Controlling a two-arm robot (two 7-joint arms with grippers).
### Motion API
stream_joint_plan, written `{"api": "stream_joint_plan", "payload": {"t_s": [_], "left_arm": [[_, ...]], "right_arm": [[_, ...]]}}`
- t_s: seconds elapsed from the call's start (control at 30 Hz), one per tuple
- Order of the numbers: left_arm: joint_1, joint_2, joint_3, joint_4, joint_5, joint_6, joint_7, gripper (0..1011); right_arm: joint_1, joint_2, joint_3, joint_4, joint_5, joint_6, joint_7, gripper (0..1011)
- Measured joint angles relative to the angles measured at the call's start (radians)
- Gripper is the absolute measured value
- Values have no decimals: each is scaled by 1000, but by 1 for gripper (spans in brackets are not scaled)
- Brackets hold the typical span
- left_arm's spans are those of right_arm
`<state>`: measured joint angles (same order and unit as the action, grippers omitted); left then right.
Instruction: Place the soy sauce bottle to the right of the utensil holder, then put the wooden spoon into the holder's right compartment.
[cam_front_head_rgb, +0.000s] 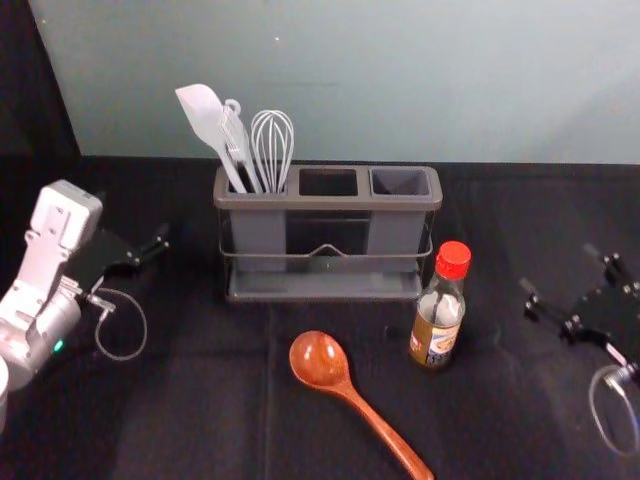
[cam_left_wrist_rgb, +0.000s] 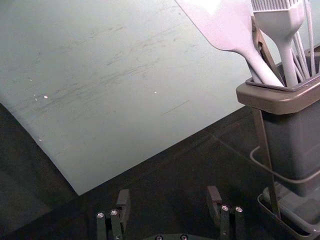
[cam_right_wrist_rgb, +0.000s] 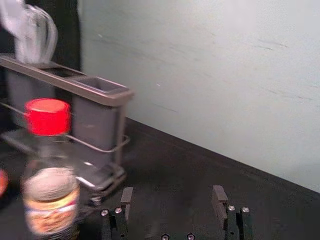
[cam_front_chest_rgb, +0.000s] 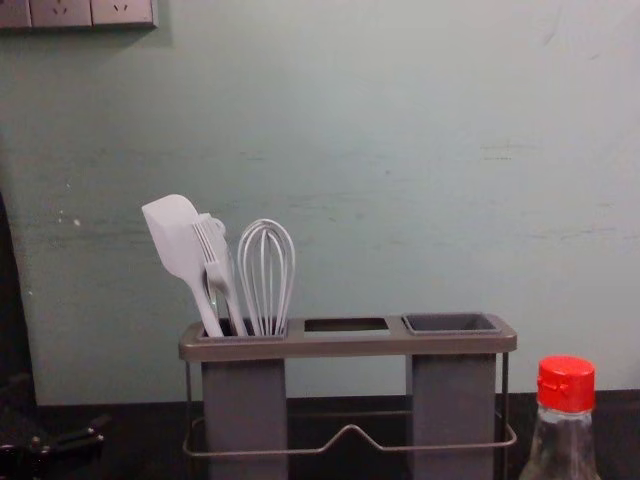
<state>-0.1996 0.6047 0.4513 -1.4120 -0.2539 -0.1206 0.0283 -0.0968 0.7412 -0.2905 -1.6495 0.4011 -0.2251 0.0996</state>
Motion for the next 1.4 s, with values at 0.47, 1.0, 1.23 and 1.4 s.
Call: {"api": "stream_joint_plan", "payload": {"t_s": [0.47, 1.0, 1.23, 1.4], "left_arm": [[0, 0, 0, 0, 0, 0, 0, 1005], [0, 0, 0, 0, 0, 0, 0, 1005], [0, 0, 0, 0, 0, 0, 0, 1005], [0, 0, 0, 0, 0, 0, 0, 1005]], "right_arm": [[-175, 67, 80, -98, 194, -140, 232, 1002], [18, -55, -19, -42, 152, -45, 331, 1002], [96, -107, -42, 0, 130, 0, 348, 1002], [111, -129, -42, 10, 130, 14, 358, 1002]]}}
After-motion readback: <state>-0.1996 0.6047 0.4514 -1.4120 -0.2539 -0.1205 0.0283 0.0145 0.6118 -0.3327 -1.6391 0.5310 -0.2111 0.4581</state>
